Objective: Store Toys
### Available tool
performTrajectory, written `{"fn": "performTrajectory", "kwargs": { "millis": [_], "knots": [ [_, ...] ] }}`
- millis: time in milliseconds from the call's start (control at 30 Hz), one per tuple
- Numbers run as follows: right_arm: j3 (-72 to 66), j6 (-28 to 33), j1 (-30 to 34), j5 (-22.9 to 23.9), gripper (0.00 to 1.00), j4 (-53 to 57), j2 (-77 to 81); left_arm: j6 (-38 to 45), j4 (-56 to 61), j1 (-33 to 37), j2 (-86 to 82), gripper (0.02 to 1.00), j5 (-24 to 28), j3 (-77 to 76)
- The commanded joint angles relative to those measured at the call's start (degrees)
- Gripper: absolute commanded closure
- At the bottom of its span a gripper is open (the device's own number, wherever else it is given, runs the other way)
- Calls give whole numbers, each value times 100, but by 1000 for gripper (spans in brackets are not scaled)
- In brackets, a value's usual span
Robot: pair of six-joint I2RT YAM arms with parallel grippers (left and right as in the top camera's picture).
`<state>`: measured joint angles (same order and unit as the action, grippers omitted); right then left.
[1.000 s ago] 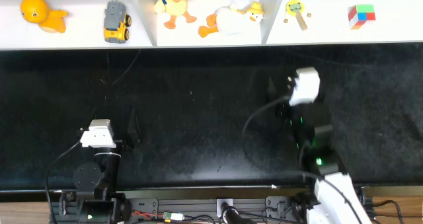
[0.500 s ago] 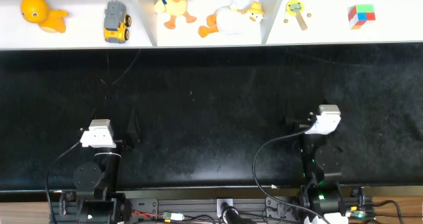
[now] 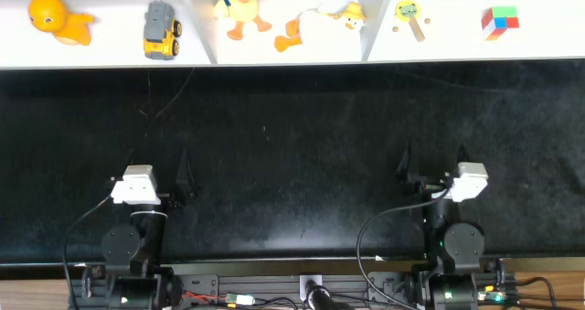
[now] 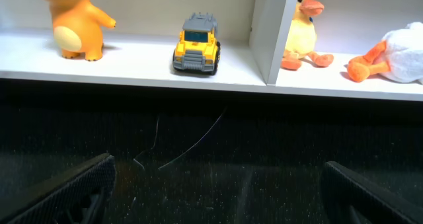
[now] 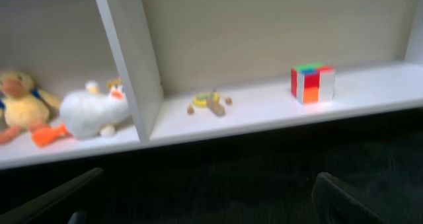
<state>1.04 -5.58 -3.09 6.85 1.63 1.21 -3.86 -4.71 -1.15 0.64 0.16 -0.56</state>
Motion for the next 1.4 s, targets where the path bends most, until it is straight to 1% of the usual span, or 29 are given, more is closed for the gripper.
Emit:
{"fn": "performTrajectory", "kwargs": {
  "millis": [33,700,1033,1400],
  "knots": [
    [-79,-44,-98,22,5,219,-107,107,-15,-20,-48,20,-28,11],
    [-76,-44,-179,9,7,225,-105,107,-15,-20,-48,20,-28,11],
    [-76,-44,-31,9,5,223,-105,107,-15,-20,-48,20,-28,11],
    [-76,-44,-35,9,5,225,-101,107,-15,-20,-48,20,-28,11]
  ]
}}
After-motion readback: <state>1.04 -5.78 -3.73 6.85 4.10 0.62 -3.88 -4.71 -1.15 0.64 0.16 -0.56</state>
